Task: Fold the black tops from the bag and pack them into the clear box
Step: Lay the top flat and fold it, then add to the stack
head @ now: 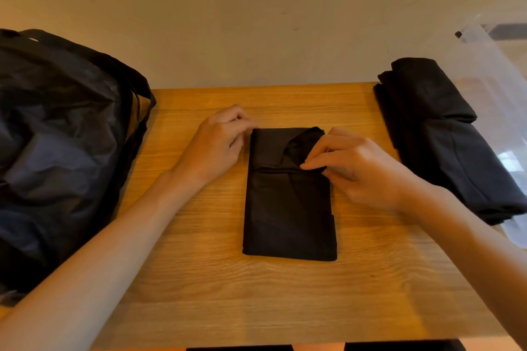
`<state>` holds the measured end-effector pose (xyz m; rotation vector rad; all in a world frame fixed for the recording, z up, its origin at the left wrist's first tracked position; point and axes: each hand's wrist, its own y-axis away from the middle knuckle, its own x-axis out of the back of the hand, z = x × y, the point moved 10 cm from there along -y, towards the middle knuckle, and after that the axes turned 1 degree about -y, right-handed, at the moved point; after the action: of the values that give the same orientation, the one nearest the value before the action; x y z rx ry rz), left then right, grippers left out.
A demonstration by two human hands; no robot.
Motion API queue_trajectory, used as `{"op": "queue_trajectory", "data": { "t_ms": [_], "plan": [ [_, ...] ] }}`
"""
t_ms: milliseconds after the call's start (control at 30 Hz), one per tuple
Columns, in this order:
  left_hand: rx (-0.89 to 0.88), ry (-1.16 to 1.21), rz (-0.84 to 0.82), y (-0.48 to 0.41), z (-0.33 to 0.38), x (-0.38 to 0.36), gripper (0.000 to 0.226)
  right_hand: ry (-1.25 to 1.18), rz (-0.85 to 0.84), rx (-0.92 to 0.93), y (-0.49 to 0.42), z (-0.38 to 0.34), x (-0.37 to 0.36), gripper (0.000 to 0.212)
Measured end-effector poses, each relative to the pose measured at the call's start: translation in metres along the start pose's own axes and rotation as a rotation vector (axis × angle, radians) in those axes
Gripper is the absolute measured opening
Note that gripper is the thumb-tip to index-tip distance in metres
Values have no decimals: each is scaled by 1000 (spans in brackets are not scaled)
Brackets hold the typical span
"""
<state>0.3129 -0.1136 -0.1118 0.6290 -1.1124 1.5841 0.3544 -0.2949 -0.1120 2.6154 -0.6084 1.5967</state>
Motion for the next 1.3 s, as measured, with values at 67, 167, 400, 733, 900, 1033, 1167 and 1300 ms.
{"op": "queue_trajectory", "data": {
  "t_ms": [67, 167, 400, 733, 900, 1033, 1167, 1300],
  "plan": [
    [29, 27, 115, 4, 6, 13, 36, -25, 165, -14, 1, -3, 19, 38],
    [28, -6, 92, -1, 29, 11, 40, -9, 294, -233, -13, 11, 27, 42],
    [6, -244, -492, 18, 24, -55, 72, 229, -125, -394, -18, 29, -36, 67],
    [329, 72, -201, 27, -25, -7, 52, 27, 304, -378, -7, 19, 12, 43],
    [339, 121, -158, 15, -26, -14, 37, 84, 142, -275, -59, 1, 3, 43],
    [314, 177, -182, 1, -27, -21, 31, 156, 38, -234, -71, -7, -18, 50],
    [290, 244, -242, -8, -29, -24, 26, 215, 106, -198, -59, -26, -21, 60],
    [268, 261, -310, -14, -31, -26, 22, 192, 142, -177, -53, -37, -29, 40]
  ]
}}
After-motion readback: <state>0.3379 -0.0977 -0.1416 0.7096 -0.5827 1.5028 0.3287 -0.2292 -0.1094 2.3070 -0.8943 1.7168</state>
